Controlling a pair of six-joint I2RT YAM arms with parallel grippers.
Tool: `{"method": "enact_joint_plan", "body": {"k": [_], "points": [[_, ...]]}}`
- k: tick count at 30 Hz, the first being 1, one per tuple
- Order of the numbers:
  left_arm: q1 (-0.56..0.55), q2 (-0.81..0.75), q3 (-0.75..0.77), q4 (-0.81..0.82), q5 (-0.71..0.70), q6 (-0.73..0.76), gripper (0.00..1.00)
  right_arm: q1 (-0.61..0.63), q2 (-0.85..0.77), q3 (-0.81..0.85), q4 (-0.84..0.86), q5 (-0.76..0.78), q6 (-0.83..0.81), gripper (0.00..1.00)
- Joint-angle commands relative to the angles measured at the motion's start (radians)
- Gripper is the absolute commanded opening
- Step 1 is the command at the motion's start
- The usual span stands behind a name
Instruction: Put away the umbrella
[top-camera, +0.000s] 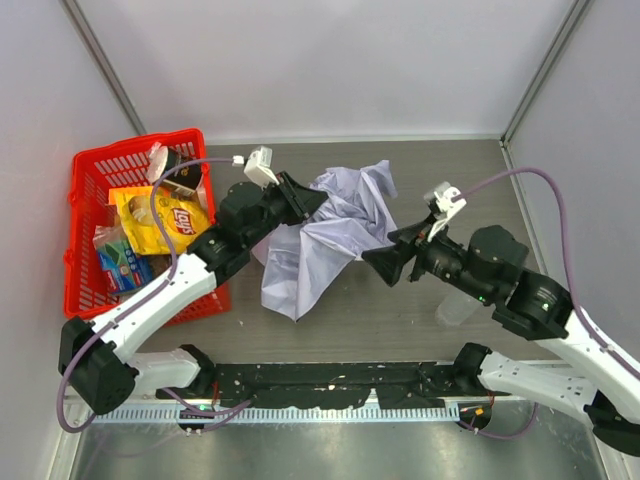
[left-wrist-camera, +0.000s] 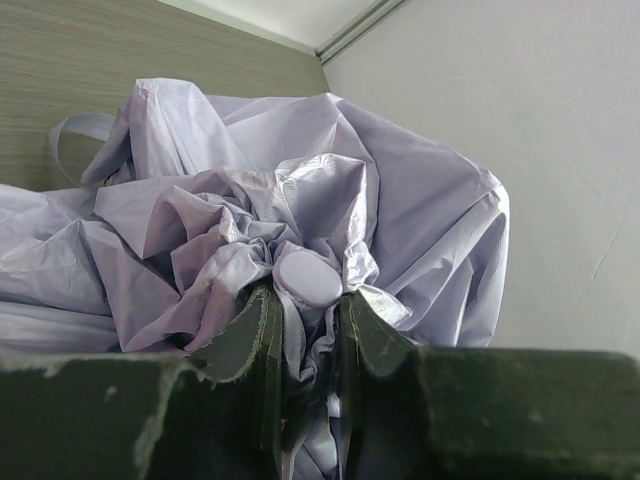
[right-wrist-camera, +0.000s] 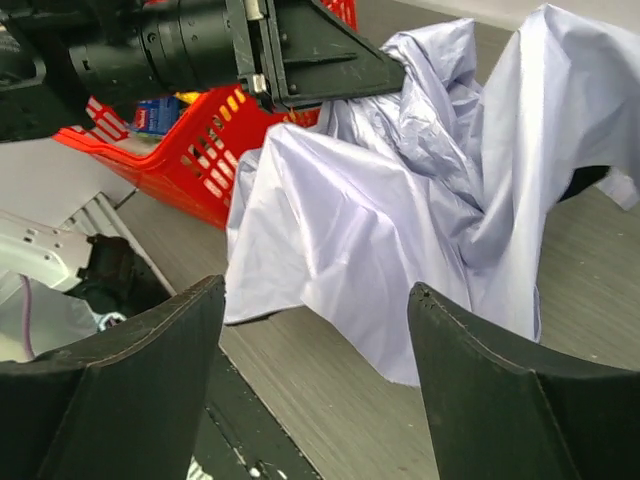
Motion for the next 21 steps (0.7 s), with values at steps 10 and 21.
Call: {"method": "enact_joint_plan", "body": {"k": [10,21], "points": [[0.014,-0.026,0.073,0.033,0.005,0.043,0.00,-0.003,0.055,0.074,-0.353,0.530,0.457,0.52],[0.016,-0.057,0.103,-0.009,-0.056,0.118,0.00,-0.010,0.254,0.078,-0.290,0.536,0.421,0.52]]}}
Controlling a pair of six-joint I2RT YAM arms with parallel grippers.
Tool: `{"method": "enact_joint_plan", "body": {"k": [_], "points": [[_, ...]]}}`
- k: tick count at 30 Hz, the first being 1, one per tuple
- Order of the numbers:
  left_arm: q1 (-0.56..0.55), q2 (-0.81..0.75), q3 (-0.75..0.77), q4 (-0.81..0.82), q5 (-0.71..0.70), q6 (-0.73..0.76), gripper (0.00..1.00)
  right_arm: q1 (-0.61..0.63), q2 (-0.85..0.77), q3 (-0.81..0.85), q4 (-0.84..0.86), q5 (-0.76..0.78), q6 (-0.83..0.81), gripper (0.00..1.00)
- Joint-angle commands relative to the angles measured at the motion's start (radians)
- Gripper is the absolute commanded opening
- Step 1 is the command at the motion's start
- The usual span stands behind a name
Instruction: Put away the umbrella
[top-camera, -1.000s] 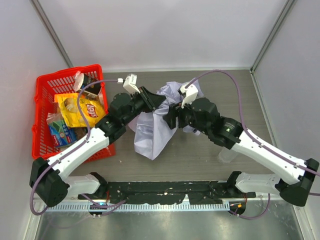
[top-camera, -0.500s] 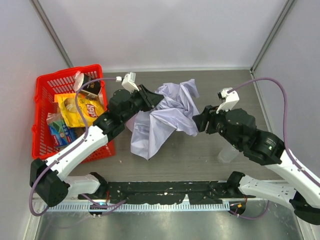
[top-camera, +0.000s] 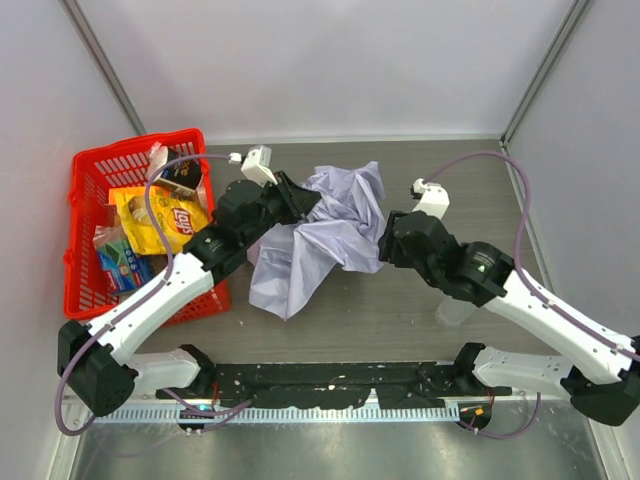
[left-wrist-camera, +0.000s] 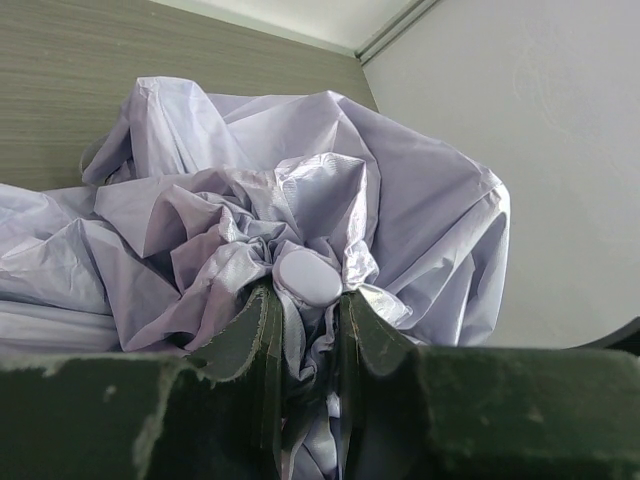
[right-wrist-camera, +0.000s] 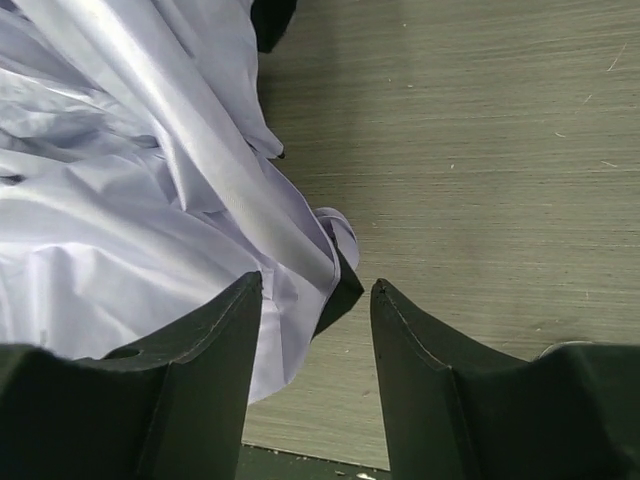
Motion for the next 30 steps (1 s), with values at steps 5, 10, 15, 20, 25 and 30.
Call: {"method": "enact_joint_plan", "body": {"k": [5,10,15,20,25,30], "points": [[0.003,-0.087,0.063,0.081,-0.052,0.059,0.00,-0.026,0.056,-0.052,0.069,0.099,0.019,0.35],[0.005,-0.120,0.060,0.069,-0.130,0.026,0.00,-0.041,-0.112,-0.159,0.098,0.128,0.027,0.01],[0.029,-0.134,0.029,0.130,-0.071,-0.083,0.00,-0.044,-0.440,-0.452,0.565,-0.224,-0.103,0.01],[0.121,-0.078,-0.008,0.277,0.205,-0.269,0.00,-0.044,-0.682,-0.643,0.904,-0.587,-0.091,0.14],[0.140,-0.053,-0.023,0.351,0.316,-0.275,0.00,-0.044,-0.471,-0.358,0.173,-0.049,-0.115,0.01],[0.161,-0.054,-0.014,0.333,0.360,-0.251,0.00,-0.044,-0.356,-0.160,0.047,-0.117,-0.241,0.06]]}}
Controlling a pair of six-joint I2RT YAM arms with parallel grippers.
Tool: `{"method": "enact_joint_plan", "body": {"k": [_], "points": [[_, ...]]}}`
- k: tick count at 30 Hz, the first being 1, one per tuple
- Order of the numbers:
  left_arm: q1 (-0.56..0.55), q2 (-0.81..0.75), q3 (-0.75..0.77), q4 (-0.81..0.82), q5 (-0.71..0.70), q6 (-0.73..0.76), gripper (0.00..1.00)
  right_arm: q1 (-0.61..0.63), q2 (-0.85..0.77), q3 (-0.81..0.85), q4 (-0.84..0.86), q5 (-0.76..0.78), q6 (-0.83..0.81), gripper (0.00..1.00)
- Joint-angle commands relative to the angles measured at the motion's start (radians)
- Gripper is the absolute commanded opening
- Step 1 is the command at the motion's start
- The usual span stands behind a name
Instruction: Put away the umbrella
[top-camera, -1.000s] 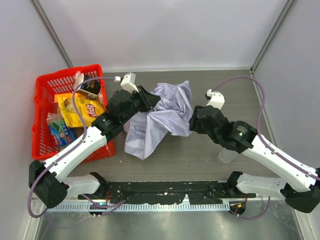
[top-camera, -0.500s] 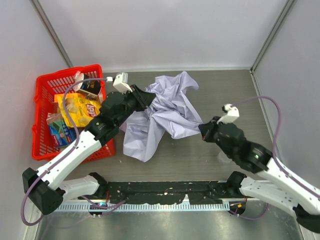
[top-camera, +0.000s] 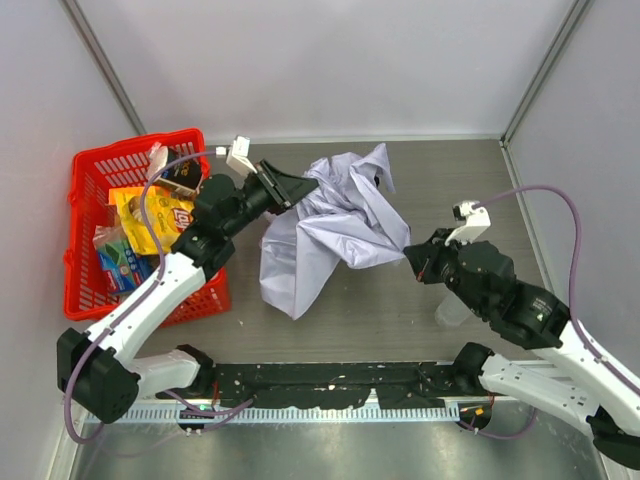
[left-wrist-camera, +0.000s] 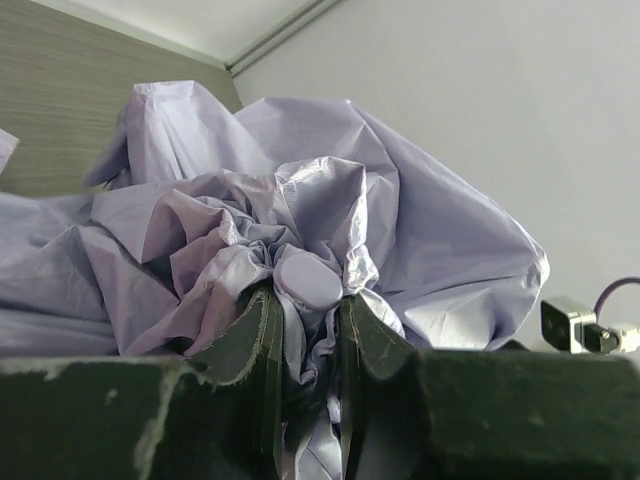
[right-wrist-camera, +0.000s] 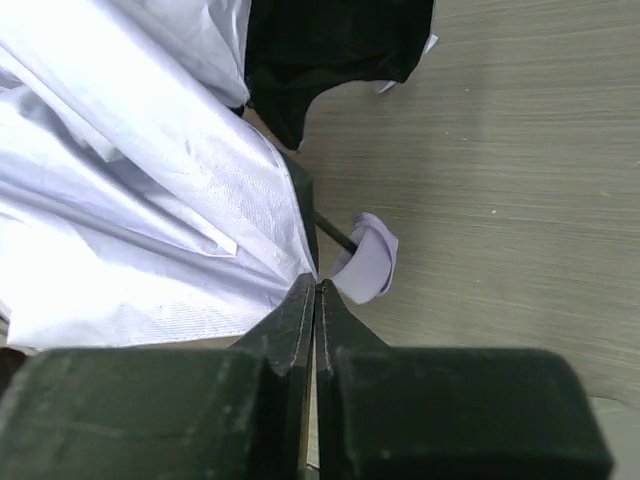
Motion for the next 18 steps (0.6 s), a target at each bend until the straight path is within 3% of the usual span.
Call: {"method": "enact_joint_plan", "body": {"k": [1,4,6,7,9,10,13,14,17,18], "points": [[0.013,-0.022,0.036,0.134,0.085,-0.003,0.00,-0.001,0.036,0.122,-0.168,-0.008,-0.150,0.14],[0.043,-0.016,0.055,0.147,0.158,0.016,0.00,-0.001,-0.005,0.148,-0.145,-0.008,-0.300,0.01],[0.068,-0.019,0.047,0.174,0.209,0.016,0.00,-0.003,-0.116,0.096,0.002,-0.292,-0.418,0.01],[0.077,-0.024,0.037,0.195,0.229,0.019,0.00,-0.003,-0.167,0.047,0.091,-0.474,-0.423,0.01],[0.092,-0.030,0.011,0.264,0.270,0.008,0.00,-0.003,-0.313,-0.089,0.336,-0.654,-0.376,0.01],[0.096,-0.032,-0.002,0.287,0.283,-0.001,0.00,-0.003,-0.365,-0.134,0.431,-0.674,-0.341,0.01],[0.108,-0.032,-0.003,0.267,0.278,-0.006,0.00,-0.003,-0.381,-0.140,0.408,-0.610,-0.287,0.03],[0.108,-0.029,0.010,0.223,0.266,0.008,0.00,-0.003,-0.354,-0.122,0.382,-0.587,-0.282,0.16],[0.108,-0.016,0.076,0.007,0.194,0.086,0.00,-0.001,-0.216,0.075,0.108,-0.300,-0.243,0.47],[0.108,-0.015,0.089,-0.028,0.170,0.103,0.00,-0.001,-0.118,0.118,0.066,-0.272,-0.243,0.67]]}}
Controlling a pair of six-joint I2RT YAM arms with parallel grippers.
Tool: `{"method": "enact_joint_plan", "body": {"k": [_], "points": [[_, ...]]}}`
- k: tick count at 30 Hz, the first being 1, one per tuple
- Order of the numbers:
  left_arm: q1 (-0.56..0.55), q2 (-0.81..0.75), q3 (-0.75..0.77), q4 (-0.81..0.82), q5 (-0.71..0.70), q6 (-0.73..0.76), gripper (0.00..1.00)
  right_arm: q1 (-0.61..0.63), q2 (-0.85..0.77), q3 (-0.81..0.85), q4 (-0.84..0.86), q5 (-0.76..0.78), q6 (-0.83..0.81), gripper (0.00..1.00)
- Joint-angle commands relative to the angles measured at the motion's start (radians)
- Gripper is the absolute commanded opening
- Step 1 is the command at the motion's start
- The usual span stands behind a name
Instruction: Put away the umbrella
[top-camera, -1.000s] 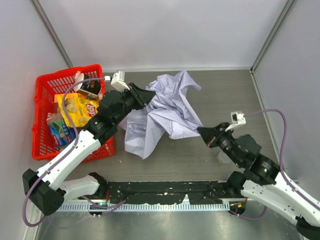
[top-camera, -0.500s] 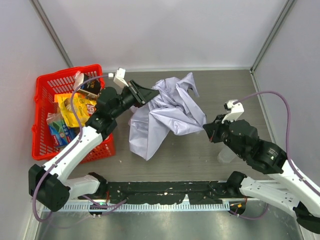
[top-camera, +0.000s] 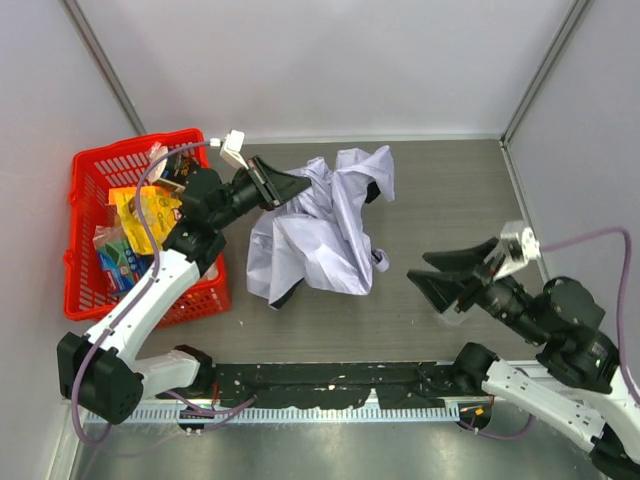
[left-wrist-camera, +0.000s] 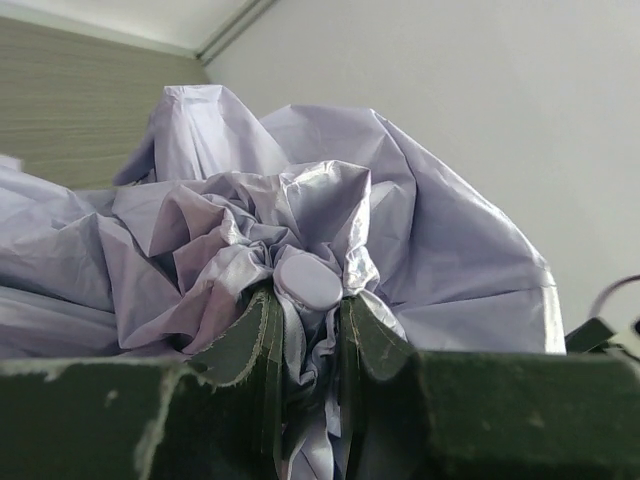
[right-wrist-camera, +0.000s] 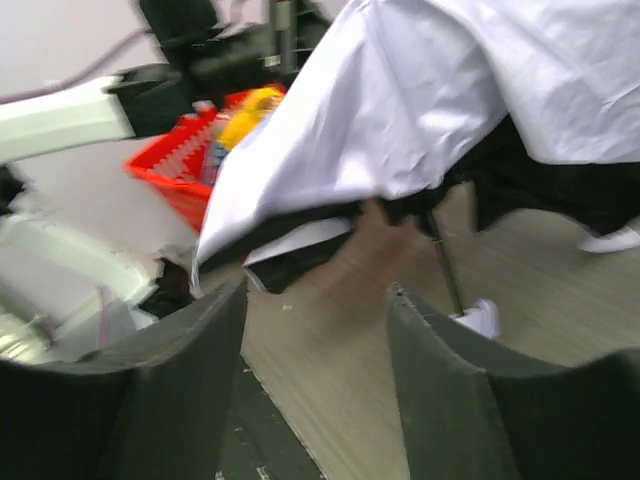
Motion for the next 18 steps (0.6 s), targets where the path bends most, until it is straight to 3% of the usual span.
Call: {"method": "enact_joint_plan", "body": {"k": [1,4,7,10,13,18], "points": [[0.013,-0.013,0.099,-0.130,-0.082,0.077,0.00,0.000,0.271,0.279,-0.257,0.225,0.022,0.68],[0.011,-0.013,0.121,-0.195,-0.123,0.105,0.00,-0.002,0.427,0.402,-0.301,0.131,-0.053,0.68],[0.003,-0.014,0.144,-0.288,-0.205,0.134,0.00,-0.002,0.522,0.502,-0.218,0.082,-0.090,0.67],[-0.006,-0.004,0.179,-0.359,-0.274,0.137,0.00,0.000,0.653,0.554,-0.131,-0.111,-0.073,0.67],[-0.015,0.007,0.204,-0.403,-0.326,0.124,0.00,0.024,0.800,0.576,-0.043,-0.054,-0.093,0.71],[-0.032,0.021,0.234,-0.477,-0.395,0.110,0.00,0.201,0.987,0.660,0.026,0.154,-0.249,0.77]]}}
